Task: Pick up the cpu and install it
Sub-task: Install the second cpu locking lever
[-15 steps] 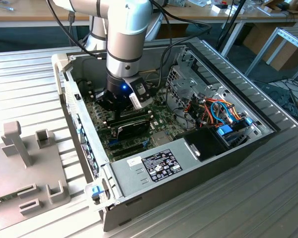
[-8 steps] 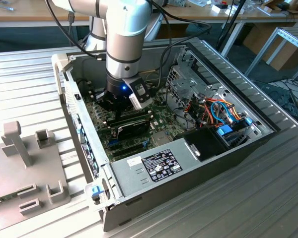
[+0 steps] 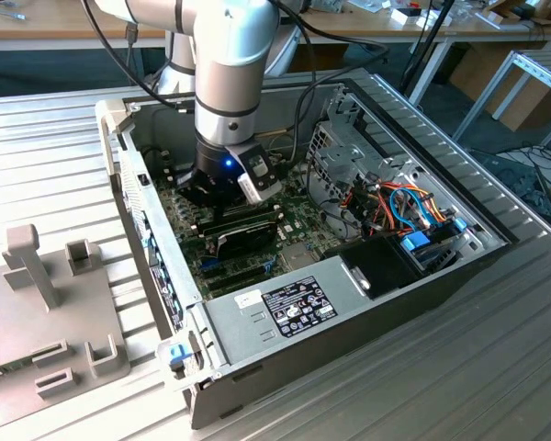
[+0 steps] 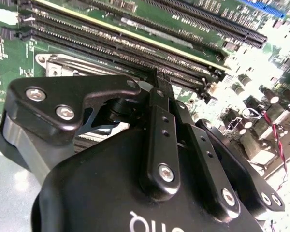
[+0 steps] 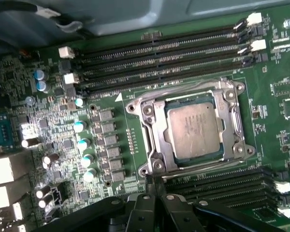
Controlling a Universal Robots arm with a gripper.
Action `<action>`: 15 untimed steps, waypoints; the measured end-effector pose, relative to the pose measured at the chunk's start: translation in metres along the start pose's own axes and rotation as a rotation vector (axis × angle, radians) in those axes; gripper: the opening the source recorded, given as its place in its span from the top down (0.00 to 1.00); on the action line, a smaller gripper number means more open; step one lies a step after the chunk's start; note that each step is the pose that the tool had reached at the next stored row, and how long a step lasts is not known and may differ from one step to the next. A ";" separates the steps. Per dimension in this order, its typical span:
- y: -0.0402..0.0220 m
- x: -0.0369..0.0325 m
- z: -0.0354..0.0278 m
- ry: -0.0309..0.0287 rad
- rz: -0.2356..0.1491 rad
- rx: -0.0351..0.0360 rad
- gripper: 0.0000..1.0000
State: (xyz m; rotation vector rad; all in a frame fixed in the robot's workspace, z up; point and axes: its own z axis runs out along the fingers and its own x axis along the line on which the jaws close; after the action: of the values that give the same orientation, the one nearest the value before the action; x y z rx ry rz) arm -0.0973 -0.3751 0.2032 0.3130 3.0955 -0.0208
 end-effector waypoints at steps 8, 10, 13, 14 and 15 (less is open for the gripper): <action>0.0000 0.0000 -0.0013 -0.0017 -0.001 0.0083 0.89; -0.0001 -0.0002 -0.0067 -0.0017 -0.001 0.0082 0.89; -0.0002 -0.0007 -0.0220 -0.0016 0.000 0.0081 0.89; -0.0002 -0.0008 -0.0248 -0.0016 0.000 0.0082 0.89; -0.0003 -0.0008 -0.0266 -0.0015 0.000 0.0083 0.89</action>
State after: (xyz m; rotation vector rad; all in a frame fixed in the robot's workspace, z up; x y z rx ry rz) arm -0.0973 -0.3751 0.2299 0.3124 3.0948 -0.0339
